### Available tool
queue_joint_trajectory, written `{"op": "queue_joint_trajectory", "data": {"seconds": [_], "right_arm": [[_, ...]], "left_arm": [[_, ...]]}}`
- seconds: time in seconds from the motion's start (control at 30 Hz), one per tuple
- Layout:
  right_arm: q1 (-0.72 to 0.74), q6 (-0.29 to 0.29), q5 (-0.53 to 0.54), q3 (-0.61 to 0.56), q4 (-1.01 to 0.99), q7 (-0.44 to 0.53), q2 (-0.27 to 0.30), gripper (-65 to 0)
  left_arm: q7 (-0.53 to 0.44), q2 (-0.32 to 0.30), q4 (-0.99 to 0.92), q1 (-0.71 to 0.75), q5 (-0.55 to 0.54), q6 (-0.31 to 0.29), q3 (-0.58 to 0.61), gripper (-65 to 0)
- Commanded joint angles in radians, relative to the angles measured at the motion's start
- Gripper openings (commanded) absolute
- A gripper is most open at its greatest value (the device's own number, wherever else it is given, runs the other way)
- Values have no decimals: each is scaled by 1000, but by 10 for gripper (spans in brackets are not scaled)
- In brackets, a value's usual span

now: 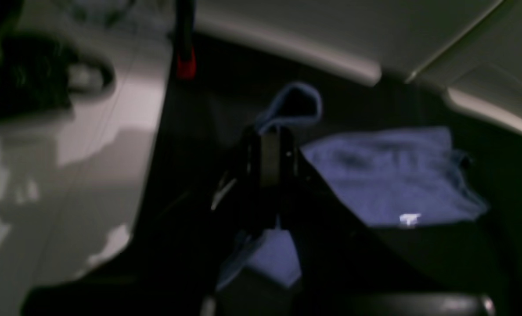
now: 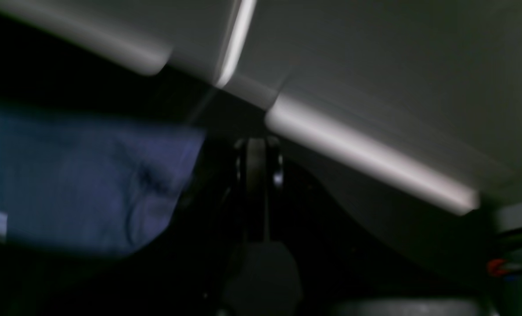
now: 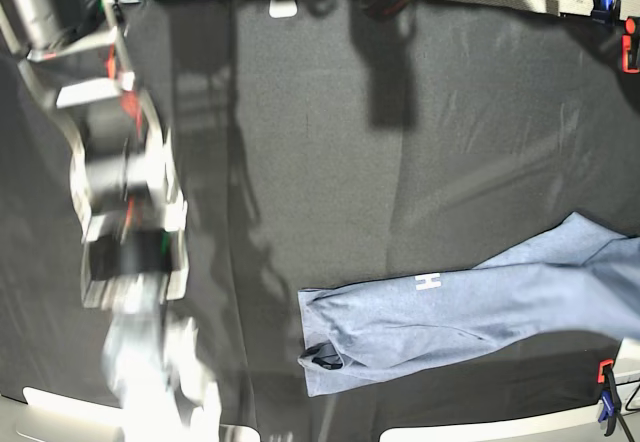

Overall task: Layout the t-shirt on the table in an organized manner, then fold the t-shirt properly
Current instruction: 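Lift the shirt with both grippers and lay it down lengthwise, then grasp the bunched shirt end with the right gripper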

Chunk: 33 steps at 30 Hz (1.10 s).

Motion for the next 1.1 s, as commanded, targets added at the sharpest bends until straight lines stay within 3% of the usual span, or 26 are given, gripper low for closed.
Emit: {"op": "queue_joint_trajectory", "data": {"seconds": [0.0, 0.2, 0.4, 0.43, 0.5, 0.57, 0.63, 0.7, 0.8, 1.07], "right_arm": [[21, 8, 3, 3, 19, 31, -3, -650], [-171, 50, 2, 3, 18, 43, -2, -650], [-280, 141, 121, 2, 14, 201, -34, -650], [-280, 144, 130, 2, 3, 228, -48, -610], [-271, 143, 116, 0, -31, 275, -76, -468], [-251, 142, 45, -13, -87, 339, -98, -361], [-215, 126, -16, -27, -179, 381, -116, -342], [-160, 43, -44, -28, -301, 380, -135, -342], [-56, -31, -55, -28, -488, 396, -150, -342], [123, -54, 33, -28, -720, 423, -152, -344]], "left_arm": [[-23, -9, 16, -1, -23, -12, -5, -650], [-56, 92, 16, 157, -19, -12, -5, -650], [-98, 166, 16, 250, -2, -12, -5, -650], [-96, 175, 16, 255, -2, -12, -5, -650], [-93, 188, 16, 267, -2, -12, -5, -650], [-78, 193, 16, 271, -2, -12, -5, -650], [-66, 194, 16, 271, -2, -12, -5, -650], [-59, 194, 16, 271, -2, -12, -5, -650], [-60, 195, 16, 271, -2, -12, -5, -650], [-60, 195, 16, 271, -3, -12, -5, -650]]}}
